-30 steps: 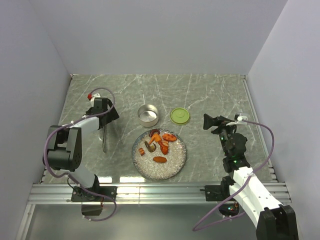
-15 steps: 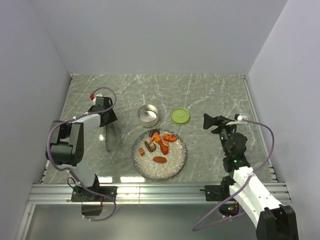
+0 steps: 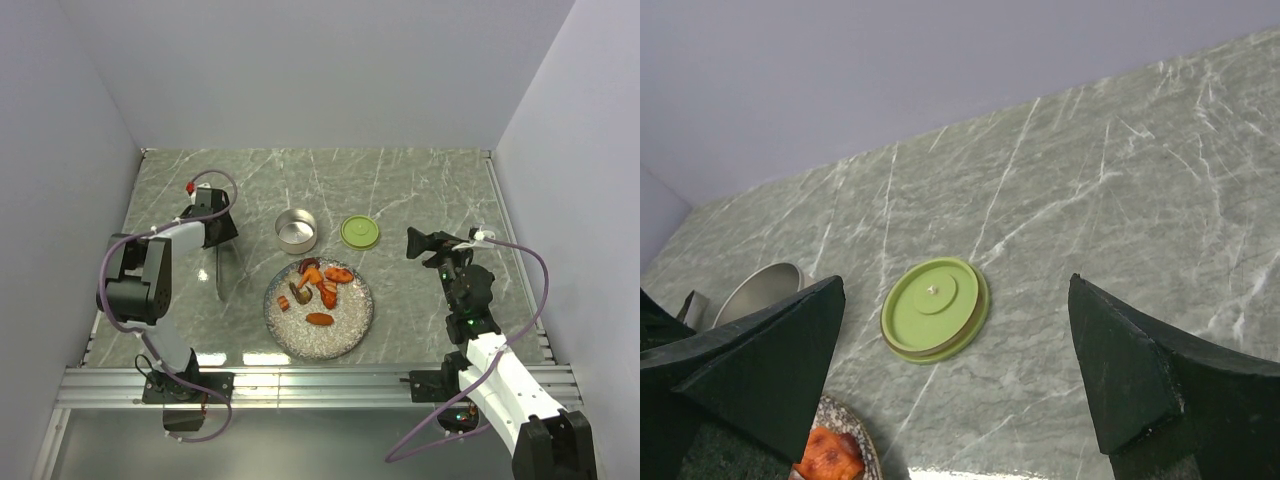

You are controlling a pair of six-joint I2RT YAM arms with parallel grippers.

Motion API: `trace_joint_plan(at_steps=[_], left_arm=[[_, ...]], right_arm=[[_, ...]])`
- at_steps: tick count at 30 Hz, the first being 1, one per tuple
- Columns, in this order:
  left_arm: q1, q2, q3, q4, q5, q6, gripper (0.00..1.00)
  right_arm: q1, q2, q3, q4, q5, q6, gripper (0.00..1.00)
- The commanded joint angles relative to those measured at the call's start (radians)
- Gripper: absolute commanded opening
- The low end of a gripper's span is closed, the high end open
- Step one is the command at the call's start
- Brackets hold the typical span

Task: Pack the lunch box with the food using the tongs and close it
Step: Grab the clamp with the left arm

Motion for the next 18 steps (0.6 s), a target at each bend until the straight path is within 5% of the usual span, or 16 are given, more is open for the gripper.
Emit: trace_joint_plan(at_steps=[1, 8, 18], left_arm=[[-0.005, 0.007, 0.026, -0.012, 0.015, 0.015, 0.58], [-0.005, 0.038, 0.054, -0.037, 0.02, 0.021, 0.68], [-0.034, 0.09, 0.103, -0.103, -0.077, 0.026, 0.6]], right_arm=[[0.002, -0.008, 0.042, 0.013, 0.007, 0.003, 0.99], [0.004, 0.004, 0.048, 0.013, -0.001, 0.001, 0.99], [0.004, 0.013, 0.056, 0.009, -0.009, 0.001, 0.99]])
